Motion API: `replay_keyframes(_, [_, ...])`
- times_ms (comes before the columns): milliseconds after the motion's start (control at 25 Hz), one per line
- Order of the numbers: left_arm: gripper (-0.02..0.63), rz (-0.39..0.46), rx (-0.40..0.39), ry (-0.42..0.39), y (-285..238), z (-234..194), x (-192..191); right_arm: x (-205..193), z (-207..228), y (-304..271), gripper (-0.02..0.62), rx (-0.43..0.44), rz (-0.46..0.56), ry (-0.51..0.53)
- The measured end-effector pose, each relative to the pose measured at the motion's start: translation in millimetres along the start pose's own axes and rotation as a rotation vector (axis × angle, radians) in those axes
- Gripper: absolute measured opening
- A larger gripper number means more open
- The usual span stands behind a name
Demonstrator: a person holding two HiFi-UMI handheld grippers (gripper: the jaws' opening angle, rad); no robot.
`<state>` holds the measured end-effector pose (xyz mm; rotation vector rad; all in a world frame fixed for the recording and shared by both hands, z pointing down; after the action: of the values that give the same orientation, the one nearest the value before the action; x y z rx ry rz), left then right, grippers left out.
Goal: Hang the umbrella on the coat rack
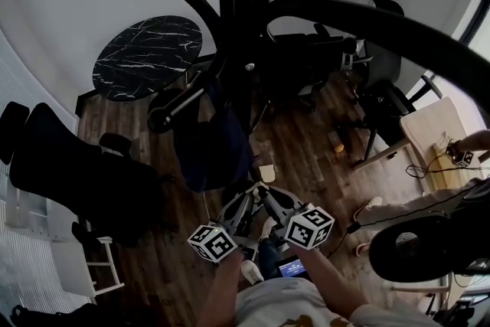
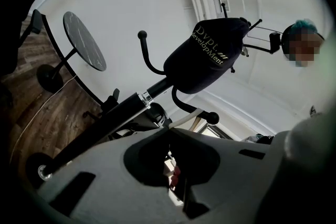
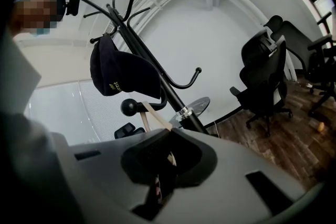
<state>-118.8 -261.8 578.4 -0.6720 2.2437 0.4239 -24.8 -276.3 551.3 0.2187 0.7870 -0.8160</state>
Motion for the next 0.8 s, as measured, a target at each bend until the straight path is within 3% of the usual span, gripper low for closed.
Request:
replay_keyframes(440, [0.021,-0.019,0.0,0.006,-5.3,-3.8,-2.5,0.6,1.5,-5.9,0.012,-0.008,-0.012,0.029])
replay_keyframes(800, [0.021,-0.053,0.01,-0.052,-12.1,-7.1,-3.9,0.3,3.4,-8.9,0.012,-0.016,-0.022,0.063])
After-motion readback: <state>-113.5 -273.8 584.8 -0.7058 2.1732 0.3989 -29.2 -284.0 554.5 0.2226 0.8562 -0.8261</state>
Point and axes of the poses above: the fingertips, and each gripper's own axes: y backward along the fingers, z to its right, x out of its top, the point moved 4 cm from there along y, backward along the fingers, and after that the axes turned 10 degrees about -y, right-handed, at the moved point
